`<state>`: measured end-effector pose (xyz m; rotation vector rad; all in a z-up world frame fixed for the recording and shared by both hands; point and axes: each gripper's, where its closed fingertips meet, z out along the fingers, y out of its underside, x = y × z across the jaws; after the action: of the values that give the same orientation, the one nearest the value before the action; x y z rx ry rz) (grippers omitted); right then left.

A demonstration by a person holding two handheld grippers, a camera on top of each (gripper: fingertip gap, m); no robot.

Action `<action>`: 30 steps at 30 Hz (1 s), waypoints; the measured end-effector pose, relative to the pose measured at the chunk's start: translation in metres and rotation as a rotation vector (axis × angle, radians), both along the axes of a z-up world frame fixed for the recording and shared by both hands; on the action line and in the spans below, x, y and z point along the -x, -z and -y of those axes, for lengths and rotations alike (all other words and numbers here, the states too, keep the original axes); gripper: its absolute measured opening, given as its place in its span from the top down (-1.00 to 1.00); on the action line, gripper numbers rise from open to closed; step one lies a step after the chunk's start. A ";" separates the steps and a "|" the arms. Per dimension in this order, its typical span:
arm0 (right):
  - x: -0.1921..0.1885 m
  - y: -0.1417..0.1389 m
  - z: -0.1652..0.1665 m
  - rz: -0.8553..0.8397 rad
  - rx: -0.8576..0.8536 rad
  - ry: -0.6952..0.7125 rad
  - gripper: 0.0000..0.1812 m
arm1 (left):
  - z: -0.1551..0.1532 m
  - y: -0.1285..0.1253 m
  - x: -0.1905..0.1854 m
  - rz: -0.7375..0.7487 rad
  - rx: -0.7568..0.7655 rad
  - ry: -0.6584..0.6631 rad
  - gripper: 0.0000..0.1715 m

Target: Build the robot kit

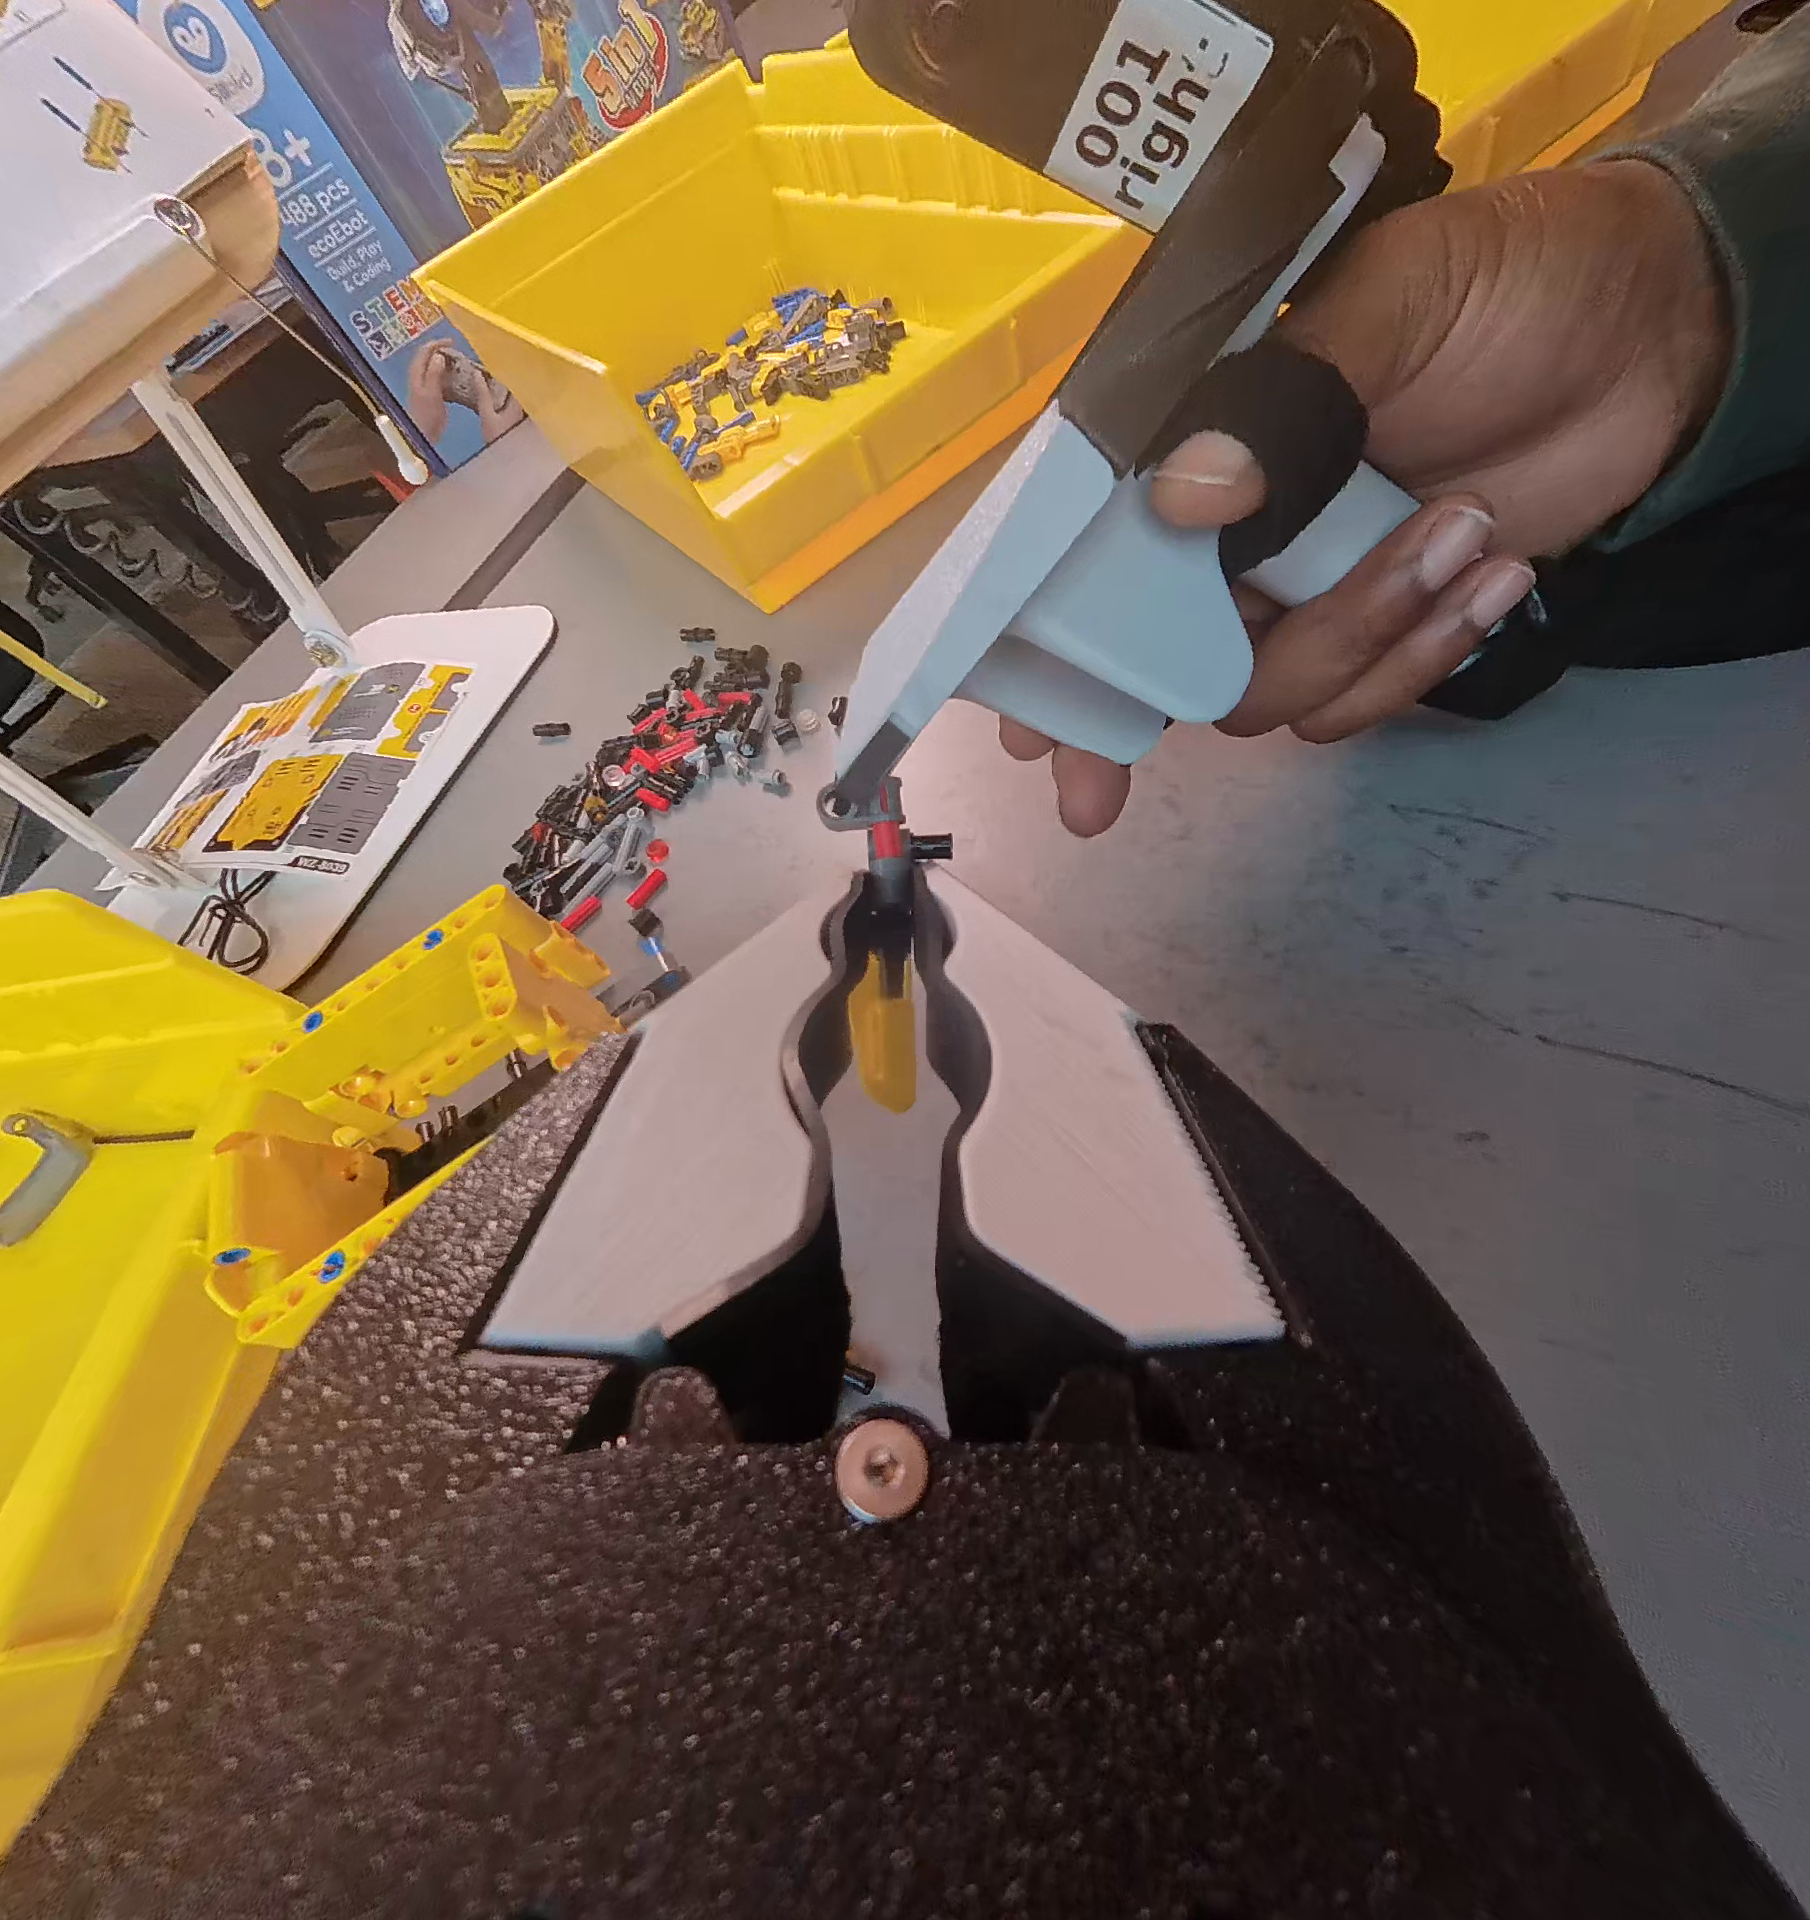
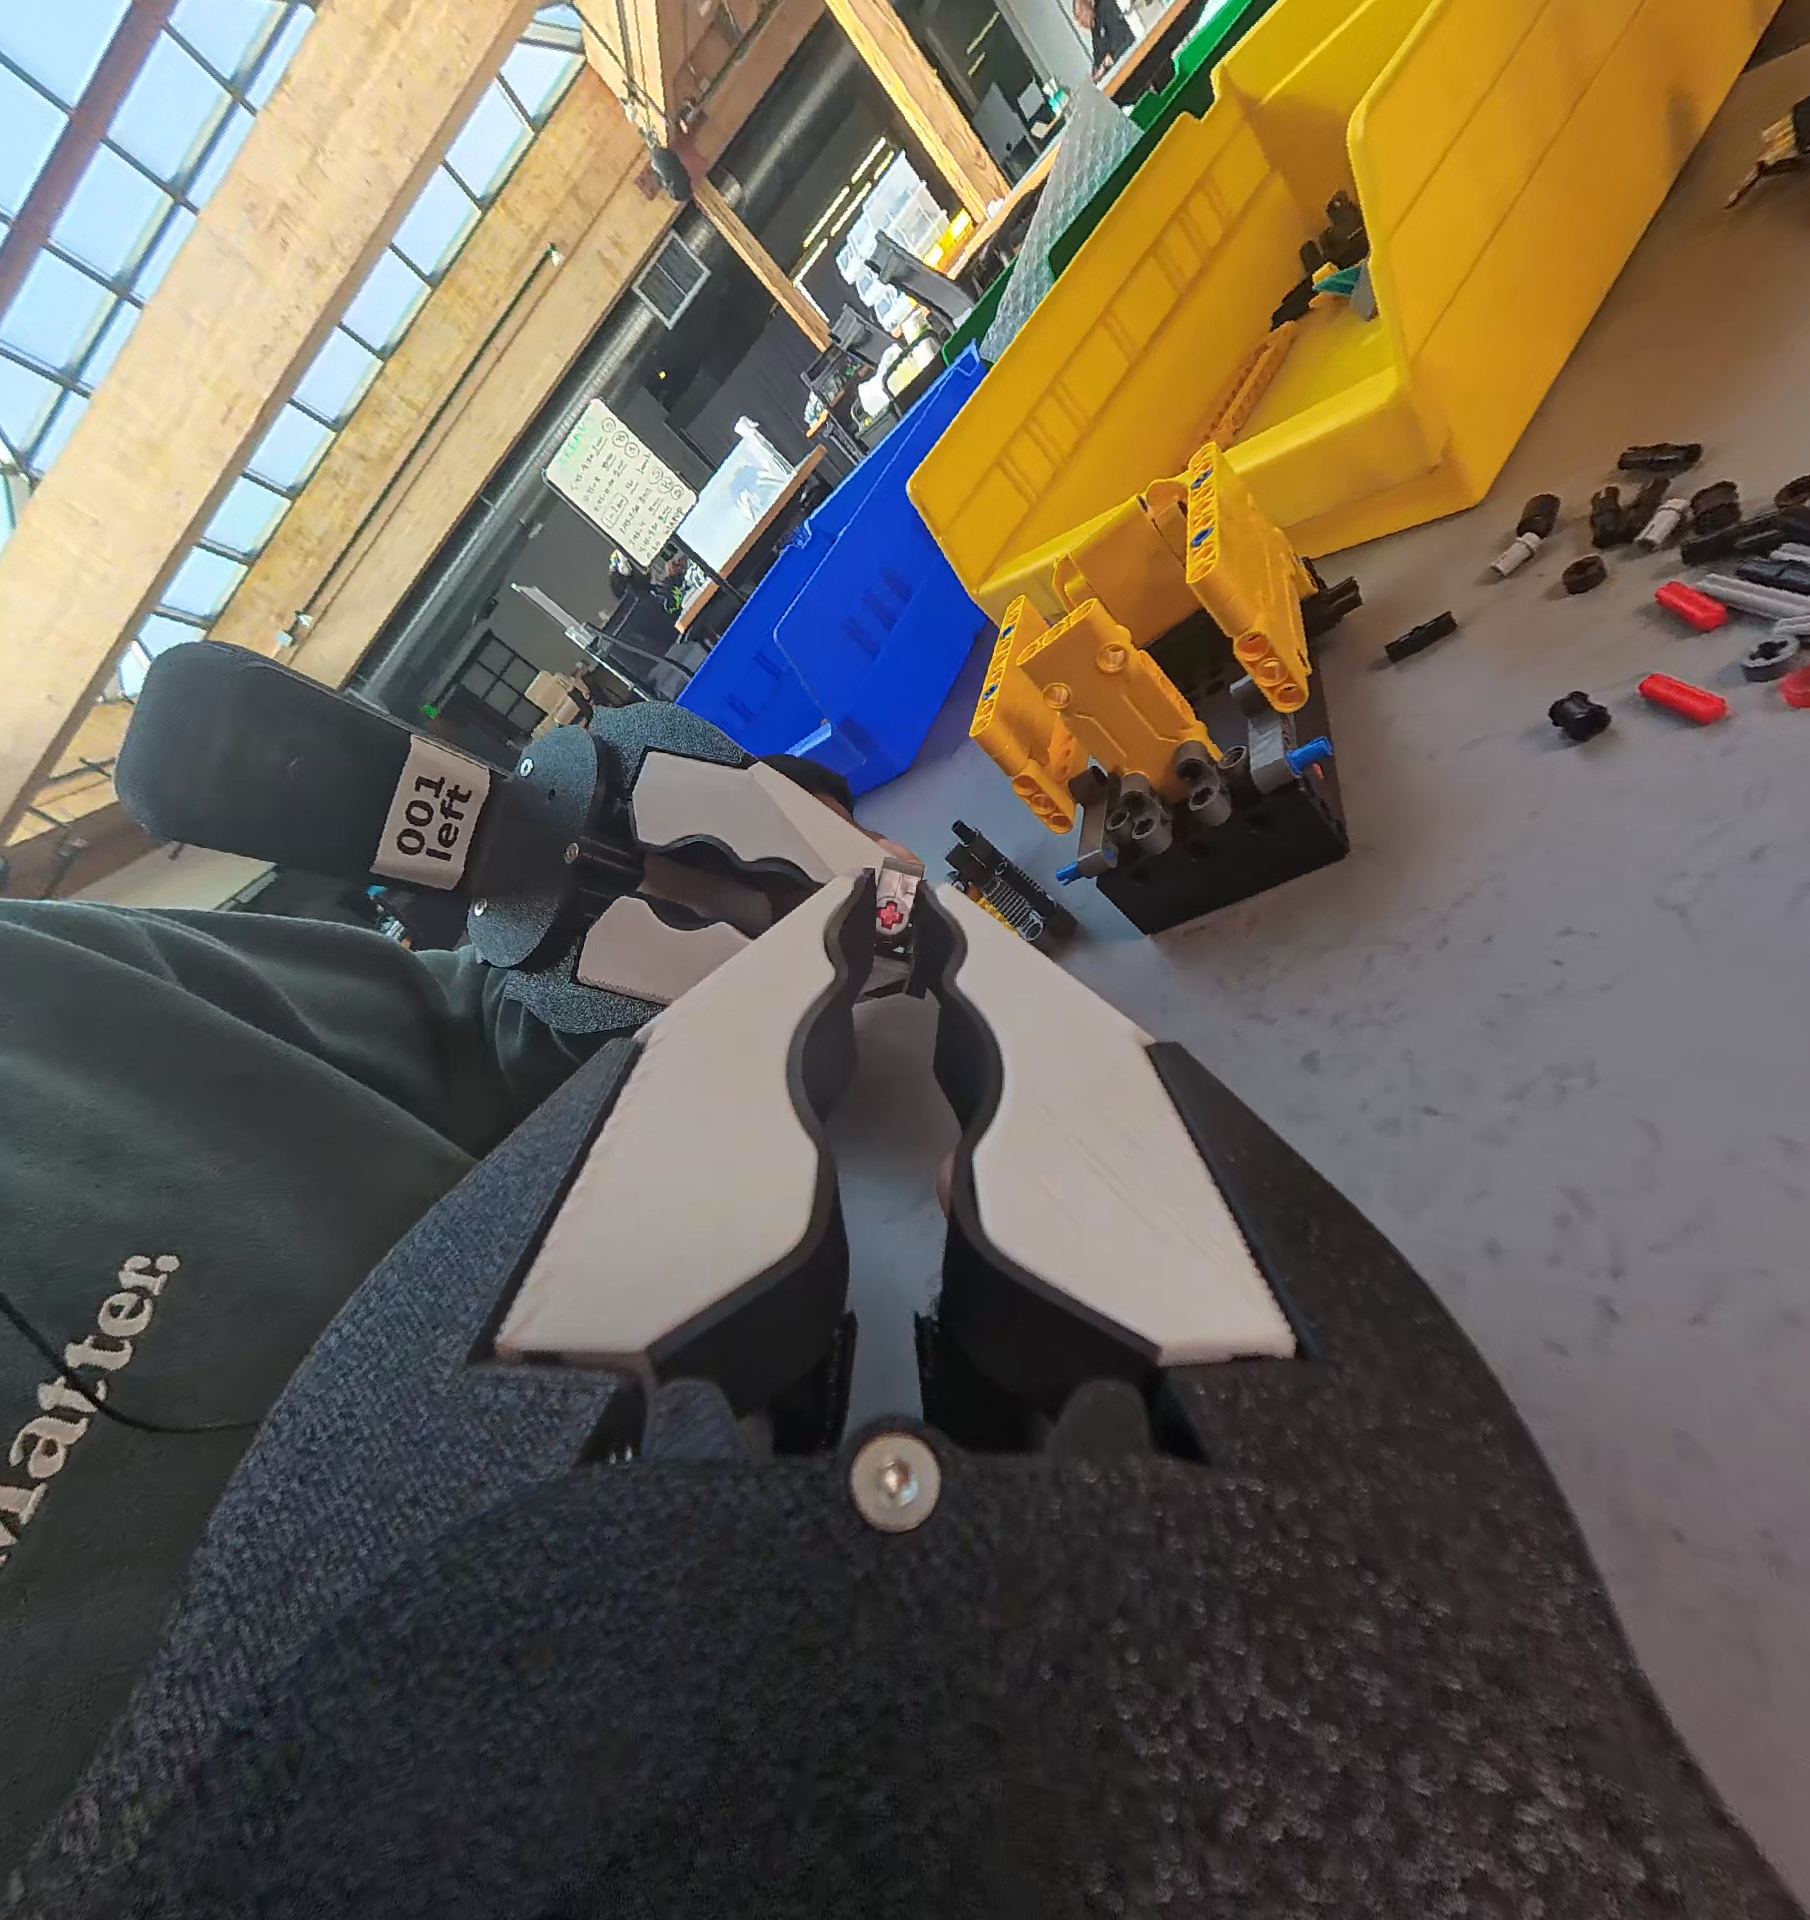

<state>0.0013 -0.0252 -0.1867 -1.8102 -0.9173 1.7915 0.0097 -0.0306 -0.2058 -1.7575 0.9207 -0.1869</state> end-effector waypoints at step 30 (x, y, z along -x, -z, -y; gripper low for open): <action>0.003 -0.009 -0.002 -0.040 -0.065 0.037 0.91 | -0.003 -0.007 0.000 0.125 0.097 -0.012 0.93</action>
<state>-0.0014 -0.0231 -0.1780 -1.7342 -0.9110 1.7483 0.0093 -0.0279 -0.1988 -1.8186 0.8226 -0.3347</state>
